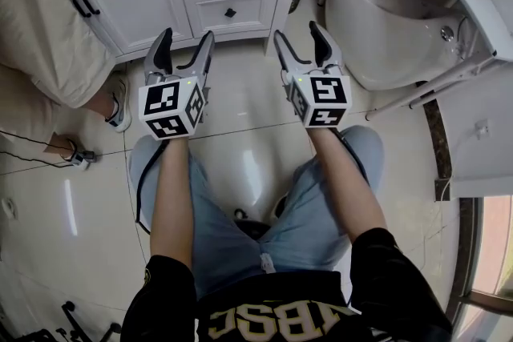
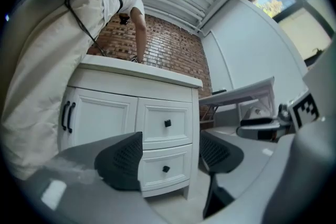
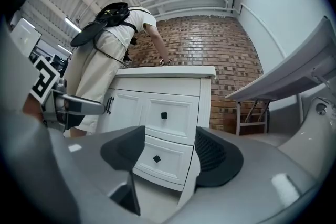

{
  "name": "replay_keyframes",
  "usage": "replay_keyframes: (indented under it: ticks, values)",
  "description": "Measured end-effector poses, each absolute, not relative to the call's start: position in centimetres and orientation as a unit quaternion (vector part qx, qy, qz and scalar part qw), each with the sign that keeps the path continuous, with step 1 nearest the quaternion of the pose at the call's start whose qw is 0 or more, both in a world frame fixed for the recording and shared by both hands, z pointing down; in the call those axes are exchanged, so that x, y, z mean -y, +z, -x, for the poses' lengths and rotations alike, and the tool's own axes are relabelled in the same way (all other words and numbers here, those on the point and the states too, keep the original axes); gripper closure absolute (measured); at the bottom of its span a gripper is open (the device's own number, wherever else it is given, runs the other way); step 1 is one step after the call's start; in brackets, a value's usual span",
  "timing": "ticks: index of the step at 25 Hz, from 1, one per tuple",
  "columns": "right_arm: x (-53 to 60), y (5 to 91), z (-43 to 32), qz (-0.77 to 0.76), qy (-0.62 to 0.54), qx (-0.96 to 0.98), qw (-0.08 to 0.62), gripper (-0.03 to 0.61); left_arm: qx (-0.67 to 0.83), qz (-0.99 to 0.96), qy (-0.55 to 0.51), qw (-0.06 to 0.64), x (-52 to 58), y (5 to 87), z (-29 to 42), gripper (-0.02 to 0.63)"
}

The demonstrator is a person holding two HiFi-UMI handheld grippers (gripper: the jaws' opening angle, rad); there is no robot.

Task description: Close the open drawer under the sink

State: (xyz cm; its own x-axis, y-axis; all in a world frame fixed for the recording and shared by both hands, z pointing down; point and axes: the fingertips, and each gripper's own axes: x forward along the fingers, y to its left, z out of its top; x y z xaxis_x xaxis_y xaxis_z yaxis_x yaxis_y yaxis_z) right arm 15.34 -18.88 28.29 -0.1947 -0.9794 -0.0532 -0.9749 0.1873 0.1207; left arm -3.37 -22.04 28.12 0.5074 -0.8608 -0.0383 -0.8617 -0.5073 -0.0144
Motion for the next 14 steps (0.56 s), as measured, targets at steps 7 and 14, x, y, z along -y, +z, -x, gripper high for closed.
replay_keyframes:
  ticks: [7,14]
  values:
    - [18.4,25.3,-17.9,-0.651,-0.075,0.755,-0.025,0.282,-0.502,0.863,-0.004,0.060,22.2,26.3,2.6,0.229]
    - [19.7,25.4,-18.2,-0.662,-0.045,0.744,-0.085,0.278,-0.510,0.858,0.037,0.041,23.0,25.3,4.4,0.235]
